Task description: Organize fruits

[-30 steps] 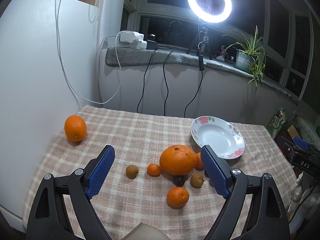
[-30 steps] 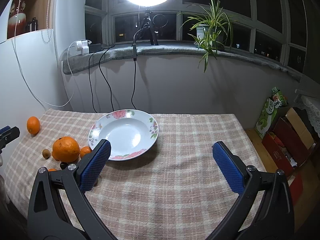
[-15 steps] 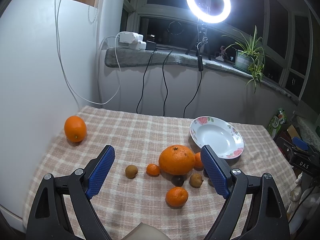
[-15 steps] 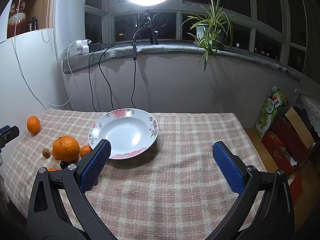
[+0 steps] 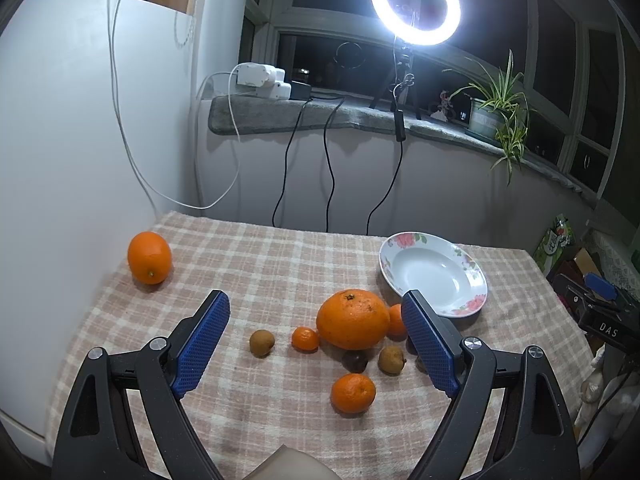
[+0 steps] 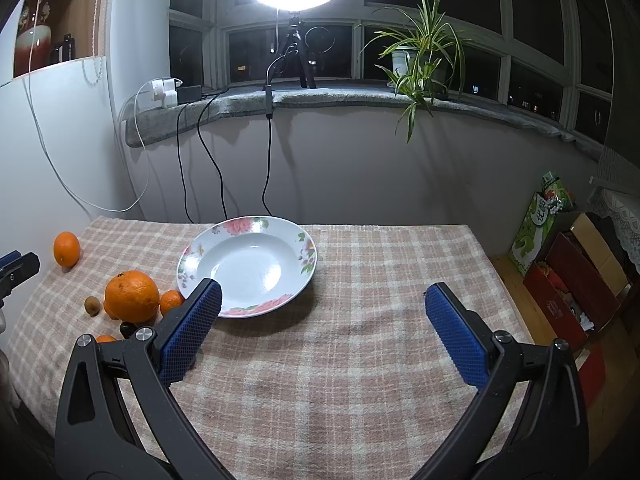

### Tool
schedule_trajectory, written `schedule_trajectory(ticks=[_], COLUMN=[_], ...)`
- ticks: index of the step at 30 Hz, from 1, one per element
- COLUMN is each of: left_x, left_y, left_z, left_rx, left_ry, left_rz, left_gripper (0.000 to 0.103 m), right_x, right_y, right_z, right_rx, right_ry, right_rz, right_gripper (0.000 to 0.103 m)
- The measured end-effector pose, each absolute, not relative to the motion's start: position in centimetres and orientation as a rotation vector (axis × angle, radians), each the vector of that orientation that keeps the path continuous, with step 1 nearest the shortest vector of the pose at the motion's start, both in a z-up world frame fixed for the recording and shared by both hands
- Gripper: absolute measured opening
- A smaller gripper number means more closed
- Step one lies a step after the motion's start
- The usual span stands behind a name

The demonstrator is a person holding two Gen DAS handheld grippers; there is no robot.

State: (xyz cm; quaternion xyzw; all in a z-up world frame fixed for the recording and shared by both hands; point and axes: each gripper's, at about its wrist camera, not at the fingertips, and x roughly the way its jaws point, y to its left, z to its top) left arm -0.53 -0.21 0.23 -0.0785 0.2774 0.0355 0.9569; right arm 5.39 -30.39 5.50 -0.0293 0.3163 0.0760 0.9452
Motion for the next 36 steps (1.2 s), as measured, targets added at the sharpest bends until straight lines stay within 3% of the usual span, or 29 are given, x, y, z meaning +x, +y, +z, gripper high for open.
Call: schedule_trajectory(ticks=[36], left_x=[0.8], left_y=[1.2], left_z=[-1.7], left_rx=[-0.273], left_ry=[0.633], left_rz=[-0.020], left_gripper=[0.088], right_x=[6.5], right_y=[-29.0], right_z=[3.4], right_rx=[-0.016], right_ry=[0.733], right_rz=[0.295], right_gripper=[0.103])
